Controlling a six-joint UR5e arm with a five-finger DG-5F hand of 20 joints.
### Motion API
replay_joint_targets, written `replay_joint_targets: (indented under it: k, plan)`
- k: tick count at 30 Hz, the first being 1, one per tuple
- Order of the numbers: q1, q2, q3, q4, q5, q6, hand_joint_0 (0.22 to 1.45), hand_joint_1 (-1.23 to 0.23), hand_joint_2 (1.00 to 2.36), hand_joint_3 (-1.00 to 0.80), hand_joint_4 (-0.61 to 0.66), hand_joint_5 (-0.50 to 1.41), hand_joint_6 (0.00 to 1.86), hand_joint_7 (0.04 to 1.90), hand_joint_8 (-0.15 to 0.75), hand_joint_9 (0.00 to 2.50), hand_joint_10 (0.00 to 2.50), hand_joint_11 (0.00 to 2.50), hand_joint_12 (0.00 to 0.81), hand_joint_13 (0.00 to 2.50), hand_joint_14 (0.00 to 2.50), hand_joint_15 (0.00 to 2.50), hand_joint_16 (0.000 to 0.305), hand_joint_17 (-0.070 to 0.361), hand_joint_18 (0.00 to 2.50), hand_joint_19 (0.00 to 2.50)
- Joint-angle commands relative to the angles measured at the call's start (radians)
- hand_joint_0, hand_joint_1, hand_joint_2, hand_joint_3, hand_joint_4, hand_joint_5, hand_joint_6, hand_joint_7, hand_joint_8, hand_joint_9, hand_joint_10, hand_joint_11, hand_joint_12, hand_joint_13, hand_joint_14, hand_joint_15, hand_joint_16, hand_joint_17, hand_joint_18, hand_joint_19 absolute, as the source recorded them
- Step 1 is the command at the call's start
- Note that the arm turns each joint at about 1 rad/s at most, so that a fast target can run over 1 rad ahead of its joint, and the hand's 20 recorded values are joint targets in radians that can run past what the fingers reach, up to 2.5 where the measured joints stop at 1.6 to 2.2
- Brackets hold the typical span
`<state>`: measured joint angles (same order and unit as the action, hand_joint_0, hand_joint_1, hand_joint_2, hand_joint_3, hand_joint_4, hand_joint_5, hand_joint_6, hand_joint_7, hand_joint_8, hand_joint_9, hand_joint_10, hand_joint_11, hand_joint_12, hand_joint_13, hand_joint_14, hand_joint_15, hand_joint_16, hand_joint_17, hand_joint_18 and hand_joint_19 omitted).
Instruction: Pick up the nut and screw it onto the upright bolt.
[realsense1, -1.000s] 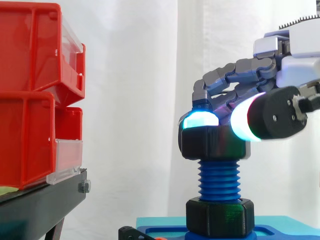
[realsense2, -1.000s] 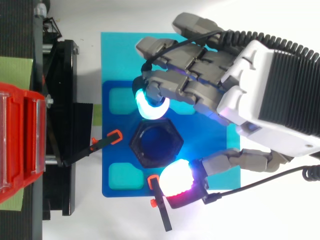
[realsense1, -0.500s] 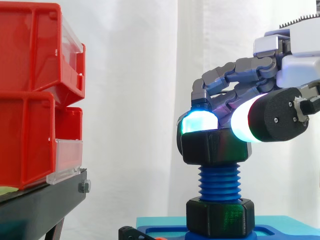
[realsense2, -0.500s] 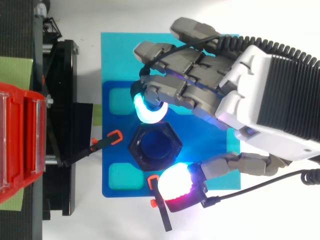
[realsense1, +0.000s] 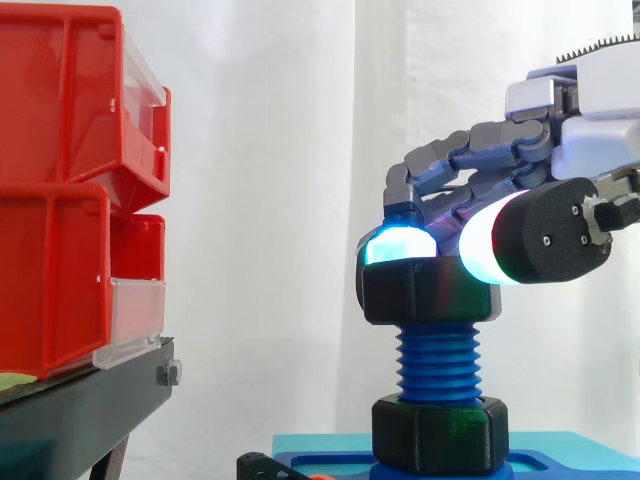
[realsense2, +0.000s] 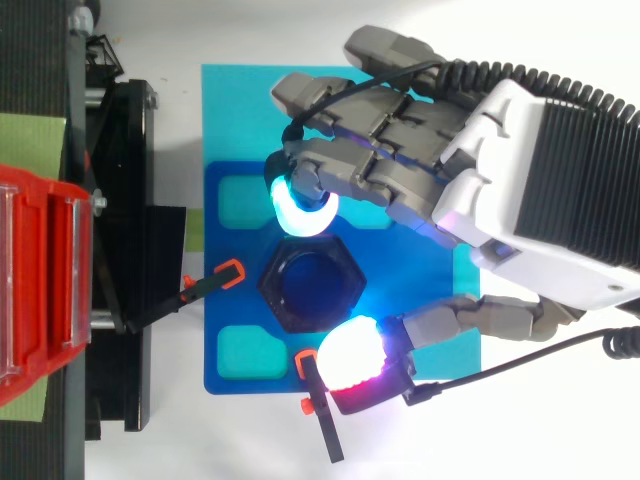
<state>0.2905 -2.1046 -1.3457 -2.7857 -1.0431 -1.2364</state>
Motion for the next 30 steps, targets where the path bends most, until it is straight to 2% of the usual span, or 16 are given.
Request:
replay_joint_targets:
  k: [1,24,30]
  plan:
    - [-0.001,0.0,-0.001,0.0,-0.002,0.0,0.58,-0.65,1.0,-0.48,0.26,-0.15,0.55,1.3,0.307,0.52,0.0,0.0,0.334,0.49,0.0,0.03,0.043,0.097,0.41,0.1]
    - [0.006,-0.002,-0.001,0.0,0.0,0.0,0.58,-0.65,1.0,-0.48,0.26,-0.15,0.55,1.3,0.31,0.53,0.0,0.0,0.334,0.5,0.0,0.04,0.043,0.096,0.41,0.11]
    - [0.001,0.0,-0.012,0.0,-0.005,0.0,0.58,-0.65,1.0,-0.48,0.26,-0.15,0.55,1.29,0.31,0.54,0.0,0.0,0.334,0.5,0.0,0.04,0.043,0.096,0.42,0.11]
